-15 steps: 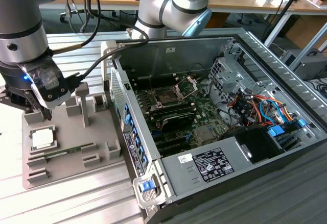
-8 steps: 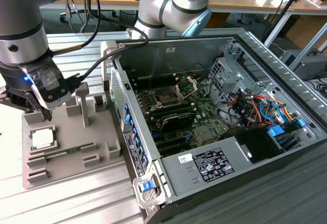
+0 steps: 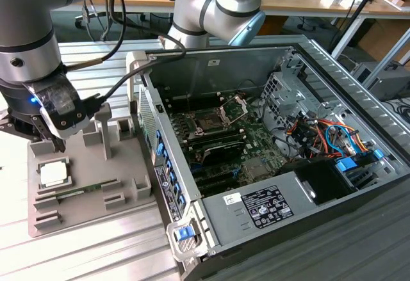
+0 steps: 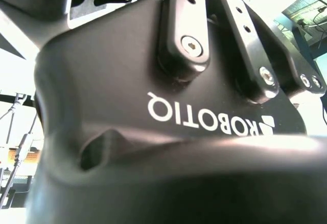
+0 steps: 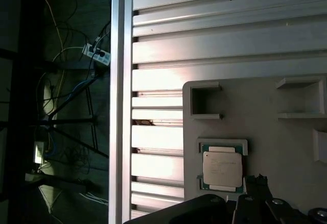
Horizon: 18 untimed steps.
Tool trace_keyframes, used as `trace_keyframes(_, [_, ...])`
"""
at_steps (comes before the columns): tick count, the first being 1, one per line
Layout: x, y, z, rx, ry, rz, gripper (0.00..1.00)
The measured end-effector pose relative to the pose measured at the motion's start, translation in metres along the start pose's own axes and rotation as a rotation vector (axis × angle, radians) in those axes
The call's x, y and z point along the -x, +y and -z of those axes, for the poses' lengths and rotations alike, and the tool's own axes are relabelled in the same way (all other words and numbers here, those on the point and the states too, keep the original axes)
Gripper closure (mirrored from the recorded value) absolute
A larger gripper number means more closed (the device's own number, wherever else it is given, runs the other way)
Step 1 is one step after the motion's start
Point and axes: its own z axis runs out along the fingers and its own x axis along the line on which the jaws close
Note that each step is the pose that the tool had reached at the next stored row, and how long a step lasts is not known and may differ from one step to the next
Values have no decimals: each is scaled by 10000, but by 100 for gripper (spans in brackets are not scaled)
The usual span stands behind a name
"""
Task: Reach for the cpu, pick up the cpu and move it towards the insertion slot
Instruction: 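Pick up the cpu and move it towards the insertion slot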
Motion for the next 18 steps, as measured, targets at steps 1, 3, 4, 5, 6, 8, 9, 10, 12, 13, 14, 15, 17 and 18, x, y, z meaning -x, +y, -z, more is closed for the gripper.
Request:
trace_keyframes(1, [0,0,-2,0,0,0,90])
trace_keyframes(3, [0,0,-8,0,0,0,90])
trace_keyframes(4, [0,-1,-10,0,0,0,90])
trace_keyframes(5, [0,-1,-12,0,0,0,90])
trace_keyframes(6, [0,-1,-14,0,0,0,90])
trace_keyframes(8, [0,-1,-19,0,0,0,90])
trace_keyframes(9, [0,-1,-23,0,0,0,90])
trace_keyframes(10, [0,-1,-26,0,0,0,90])
trace_keyframes(12, [0,-1,-32,0,0,1,90])
trace_keyframes(13, [0,-1,-34,0,0,0,90])
trace_keyframes(14, [0,-1,-36,0,0,0,90])
trace_keyframes(15, [0,-2,-38,0,0,0,90])
trace_keyframes(17, [0,-2,-44,0,0,0,90])
trace_keyframes(18, [0,-2,-46,0,0,0,90])
